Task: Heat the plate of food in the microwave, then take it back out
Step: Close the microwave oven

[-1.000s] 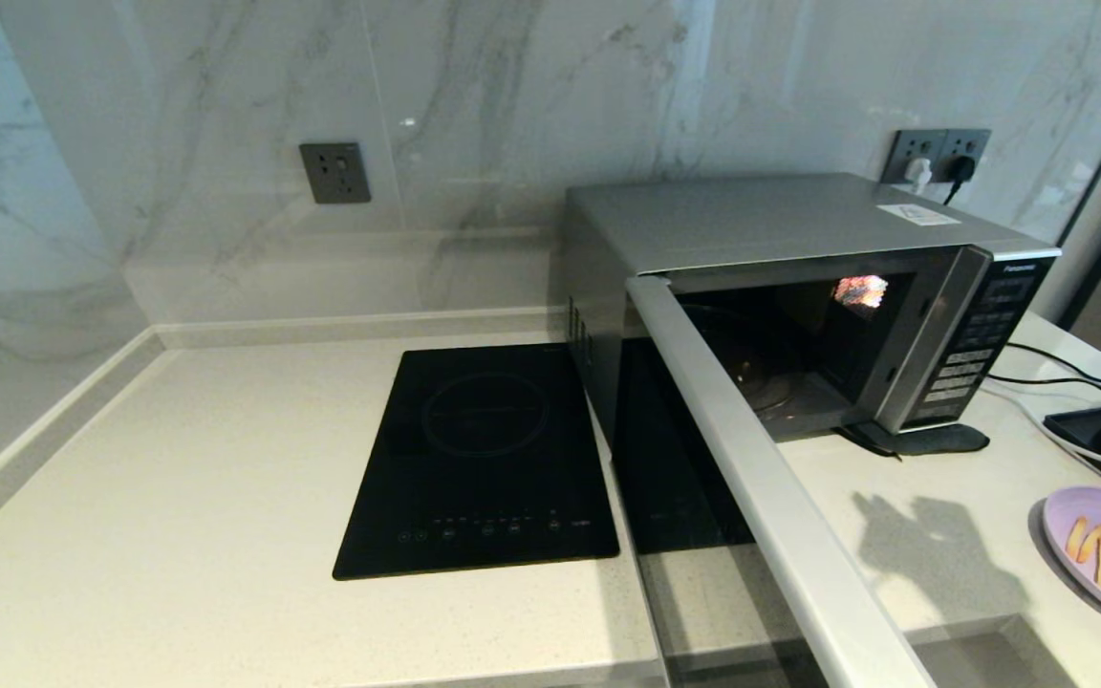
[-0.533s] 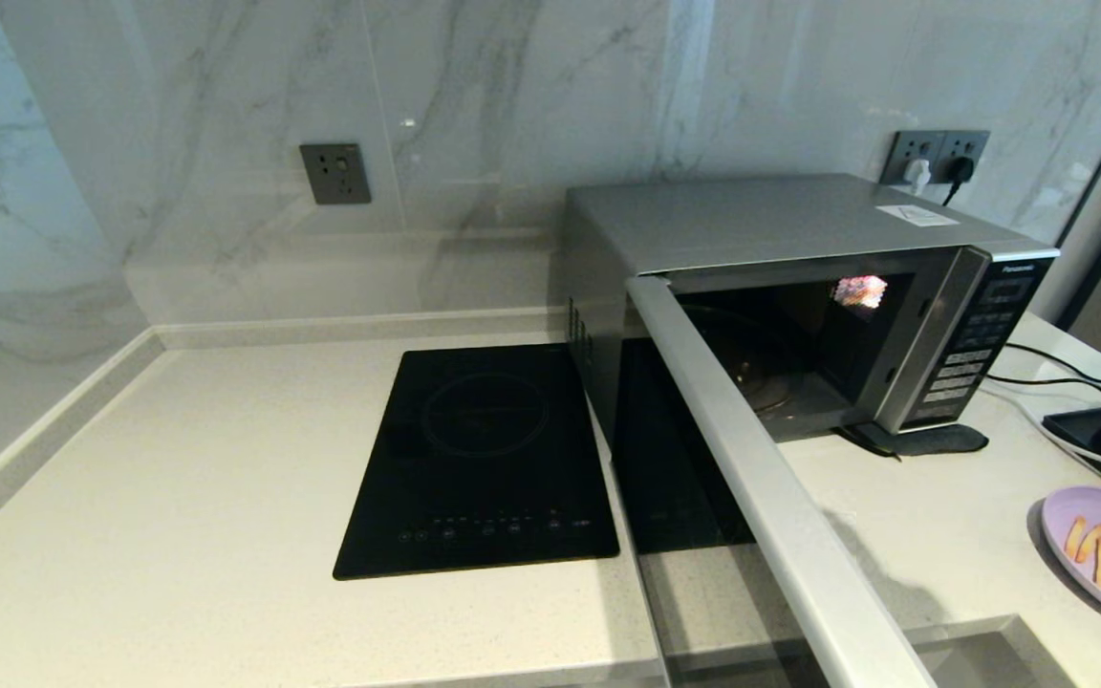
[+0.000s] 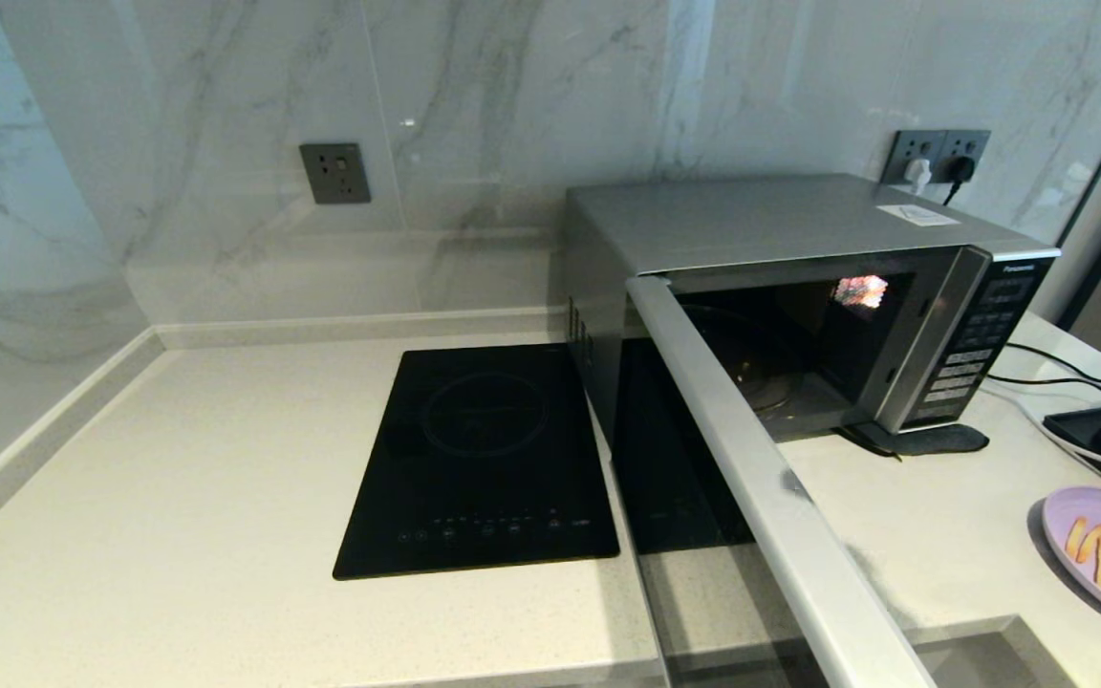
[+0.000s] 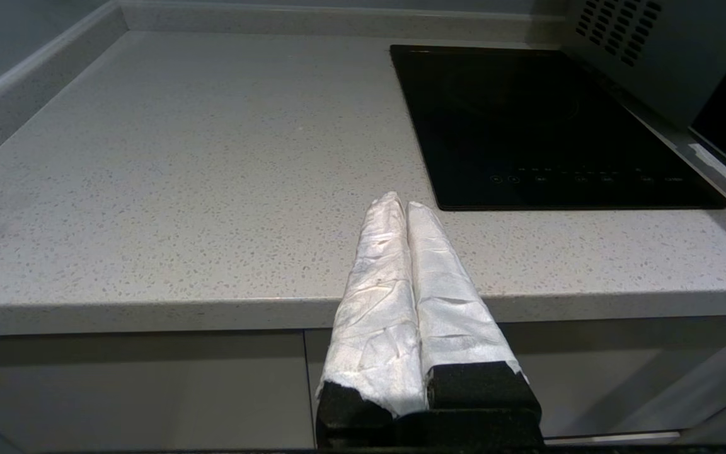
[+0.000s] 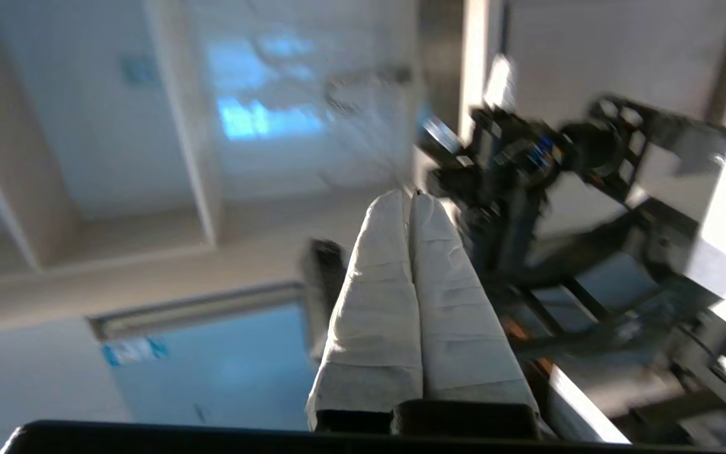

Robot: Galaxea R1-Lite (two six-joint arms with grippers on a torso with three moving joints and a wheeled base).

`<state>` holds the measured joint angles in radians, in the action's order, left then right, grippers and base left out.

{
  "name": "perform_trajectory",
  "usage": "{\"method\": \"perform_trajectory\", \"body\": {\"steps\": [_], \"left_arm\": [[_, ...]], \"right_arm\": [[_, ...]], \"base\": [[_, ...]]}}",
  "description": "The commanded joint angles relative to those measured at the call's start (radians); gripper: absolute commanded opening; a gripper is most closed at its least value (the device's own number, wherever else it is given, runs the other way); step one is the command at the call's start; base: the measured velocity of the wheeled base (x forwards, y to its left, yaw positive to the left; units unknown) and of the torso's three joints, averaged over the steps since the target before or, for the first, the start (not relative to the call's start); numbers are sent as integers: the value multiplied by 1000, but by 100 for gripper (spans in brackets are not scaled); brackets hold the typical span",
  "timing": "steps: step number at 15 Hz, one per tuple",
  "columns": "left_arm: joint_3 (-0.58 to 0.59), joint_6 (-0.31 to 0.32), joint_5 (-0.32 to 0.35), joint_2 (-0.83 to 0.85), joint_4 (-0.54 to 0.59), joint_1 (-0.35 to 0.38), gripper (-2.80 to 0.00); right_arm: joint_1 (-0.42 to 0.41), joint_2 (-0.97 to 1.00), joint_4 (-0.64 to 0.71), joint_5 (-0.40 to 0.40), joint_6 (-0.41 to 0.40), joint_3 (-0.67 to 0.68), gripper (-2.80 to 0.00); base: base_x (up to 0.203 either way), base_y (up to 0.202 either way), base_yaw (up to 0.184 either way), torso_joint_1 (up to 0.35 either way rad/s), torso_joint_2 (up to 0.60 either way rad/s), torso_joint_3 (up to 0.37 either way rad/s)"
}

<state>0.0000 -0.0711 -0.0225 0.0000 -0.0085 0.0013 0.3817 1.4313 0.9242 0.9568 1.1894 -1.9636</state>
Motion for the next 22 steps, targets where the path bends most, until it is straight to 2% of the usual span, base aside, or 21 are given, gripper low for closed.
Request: {"method": "perform_trajectory", "body": {"steps": [1,3,4,7,8,15,17,22], "left_arm": [[0,-1,-1,2,-1,0,-280],[0,-1,-1,2,-1,0,-280],[0,-1,-1,2,-1,0,-280],[0,-1,-1,2,-1,0,-280],[0,0,-1,2,-1,0,-280],[0,-1,-1,2,-1,0,-280],[0,-1,-1,2,-1,0,-280],[0,-1,-1,2,-1,0,-280]], "right_arm": [[65,46,66,4,-79,-6,-280],[110,90,121,-21,-153,-8,-280],[124,113,151,-61,-206,-8,-280],[182,158,267,-278,-439,-9,-280],[208,161,291,-319,-479,-11,-280],[346,168,301,-473,-506,-16,-280],[396,182,301,-561,-498,-15,-280],[430,204,314,-607,-496,-15,-280]], "base": [[0,0,0,0,0,0],[0,0,0,0,0,0],[0,0,0,0,0,0],[0,0,0,0,0,0],[0,0,0,0,0,0],[0,0,0,0,0,0],[0,0,0,0,0,0],[0,0,0,0,0,0]]}}
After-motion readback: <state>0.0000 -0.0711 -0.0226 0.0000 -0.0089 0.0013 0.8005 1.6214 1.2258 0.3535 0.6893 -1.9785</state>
